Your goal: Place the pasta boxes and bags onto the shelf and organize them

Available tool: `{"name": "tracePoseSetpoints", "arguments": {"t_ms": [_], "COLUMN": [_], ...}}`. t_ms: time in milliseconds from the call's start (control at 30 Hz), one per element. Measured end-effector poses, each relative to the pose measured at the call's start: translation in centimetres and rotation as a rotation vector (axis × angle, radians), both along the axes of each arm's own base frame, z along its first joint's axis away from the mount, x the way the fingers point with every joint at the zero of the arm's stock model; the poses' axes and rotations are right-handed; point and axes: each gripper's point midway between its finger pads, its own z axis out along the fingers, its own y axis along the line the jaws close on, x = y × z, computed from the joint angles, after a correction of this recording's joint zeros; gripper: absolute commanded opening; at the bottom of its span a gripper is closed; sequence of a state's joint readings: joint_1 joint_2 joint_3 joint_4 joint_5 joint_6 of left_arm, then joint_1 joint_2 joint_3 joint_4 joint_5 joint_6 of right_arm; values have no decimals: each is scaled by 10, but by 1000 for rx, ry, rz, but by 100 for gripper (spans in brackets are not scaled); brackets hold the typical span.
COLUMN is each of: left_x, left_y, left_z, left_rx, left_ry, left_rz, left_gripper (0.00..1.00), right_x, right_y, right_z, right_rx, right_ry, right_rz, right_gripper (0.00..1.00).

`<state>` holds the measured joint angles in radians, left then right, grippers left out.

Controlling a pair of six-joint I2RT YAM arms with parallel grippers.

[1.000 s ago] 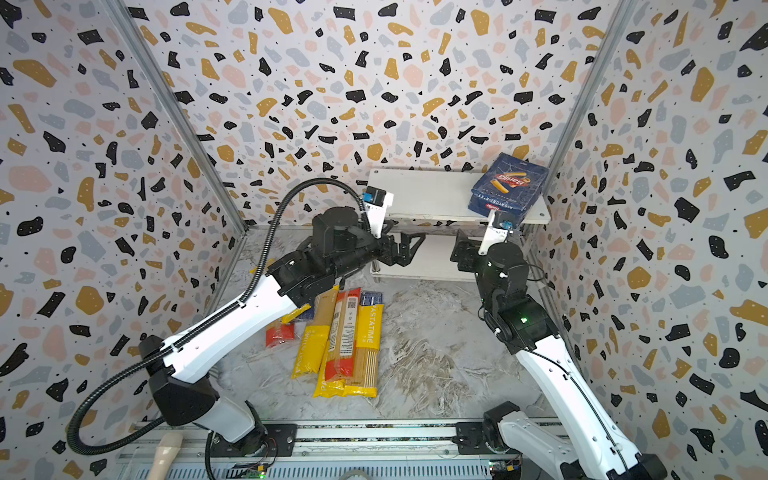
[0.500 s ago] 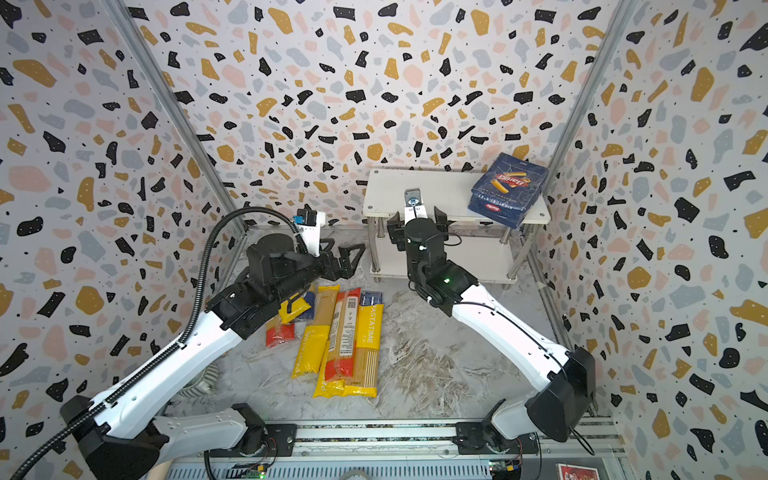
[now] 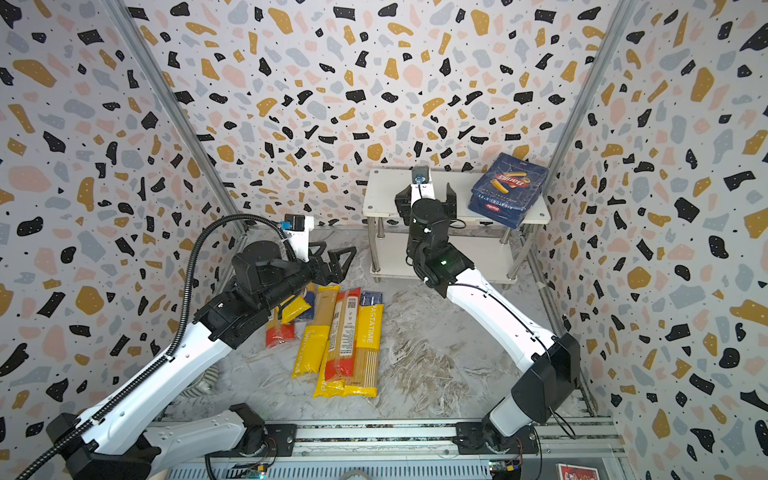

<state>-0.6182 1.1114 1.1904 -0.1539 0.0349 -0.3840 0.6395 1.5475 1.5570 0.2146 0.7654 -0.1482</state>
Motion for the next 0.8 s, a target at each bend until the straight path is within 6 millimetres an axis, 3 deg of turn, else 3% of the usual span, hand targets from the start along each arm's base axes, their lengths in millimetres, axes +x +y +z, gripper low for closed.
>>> {"name": "tracePoseSetpoints", "arguments": {"t_ms": [200,800], "left_x": [4,19], "left_y": [-2,-15], "left_z": [-4,-31], "left_rx": [3,29], "left_ry": [9,72], "left_rz": [2,-5], "left_gripper": [100,100], "right_x": [25,48], "right_y": [-31,-64], "right_z": [-18,-55], "right_rx": [32,99], "right_ry": [35,87], "right_rz": [-50,-66], "right_gripper": [92,92]}}
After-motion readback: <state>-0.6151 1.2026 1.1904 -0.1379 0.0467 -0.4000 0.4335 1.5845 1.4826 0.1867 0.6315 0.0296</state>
